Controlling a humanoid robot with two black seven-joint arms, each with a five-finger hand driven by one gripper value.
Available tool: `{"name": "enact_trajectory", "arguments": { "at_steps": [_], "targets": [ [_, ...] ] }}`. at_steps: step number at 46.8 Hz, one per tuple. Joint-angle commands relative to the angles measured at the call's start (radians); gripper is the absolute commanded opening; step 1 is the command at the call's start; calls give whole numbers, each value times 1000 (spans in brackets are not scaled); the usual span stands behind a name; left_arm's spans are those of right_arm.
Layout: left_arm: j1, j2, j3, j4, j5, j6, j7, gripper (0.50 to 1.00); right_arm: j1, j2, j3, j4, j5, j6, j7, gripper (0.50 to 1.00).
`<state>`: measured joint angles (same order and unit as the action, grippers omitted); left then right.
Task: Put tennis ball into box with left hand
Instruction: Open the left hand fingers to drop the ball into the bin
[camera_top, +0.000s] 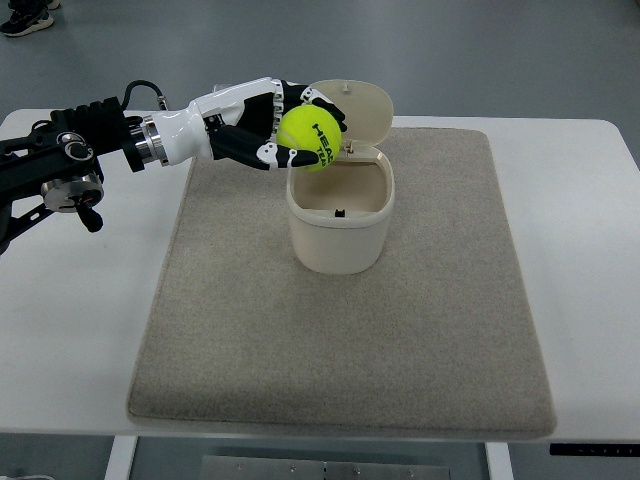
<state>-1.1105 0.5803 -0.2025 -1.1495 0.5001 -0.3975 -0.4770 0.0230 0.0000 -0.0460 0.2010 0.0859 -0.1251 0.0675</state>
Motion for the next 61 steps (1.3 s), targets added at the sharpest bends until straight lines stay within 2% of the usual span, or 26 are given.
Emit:
{"name": "enact_trajectory", "arguments": {
  "at_steps": [1, 6, 9, 15, 18, 28, 34, 36, 47, 52, 54, 61],
  "targets": [
    [0, -5, 2, 1, -2, 15, 0, 604, 0, 0, 0, 0, 0, 1, 0, 903],
    [1, -13, 2, -1, -2, 20, 0, 623, 0, 0, 0, 0, 0, 1, 0, 901],
    [3, -14, 2, -1, -2, 22, 0, 660, 0, 0, 0, 0, 0, 1, 0, 901],
    [6, -14, 2, -3, -3, 22, 0, 662, 0, 0, 0, 0, 0, 1, 0, 901],
    [6, -14, 2, -3, -3, 22, 0, 696, 0, 0, 0, 0, 0, 1, 0, 901],
    [6, -16, 2, -3, -6, 23, 0, 739, 0, 0, 0, 2, 0, 1, 0, 901],
    [6, -16, 2, -3, -6, 43, 0, 831, 0, 0, 0, 0, 0, 1, 0, 901],
    [6, -16, 2, -3, -6, 43, 0, 844, 0, 0, 0, 0, 0, 1, 0, 901],
    [6, -19, 2, -4, -11, 43, 0, 859, 0, 0, 0, 0, 0, 1, 0, 901],
    [6, -19, 2, -12, -15, 42, 0, 849, 0, 0, 0, 0, 0, 1, 0, 901],
    [6, -19, 3, -18, -15, 42, 0, 834, 0, 0, 0, 0, 0, 1, 0, 901],
    [6, -17, 5, -39, -12, 40, 0, 735, 0, 0, 0, 0, 0, 1, 0, 903]
  ]
}}
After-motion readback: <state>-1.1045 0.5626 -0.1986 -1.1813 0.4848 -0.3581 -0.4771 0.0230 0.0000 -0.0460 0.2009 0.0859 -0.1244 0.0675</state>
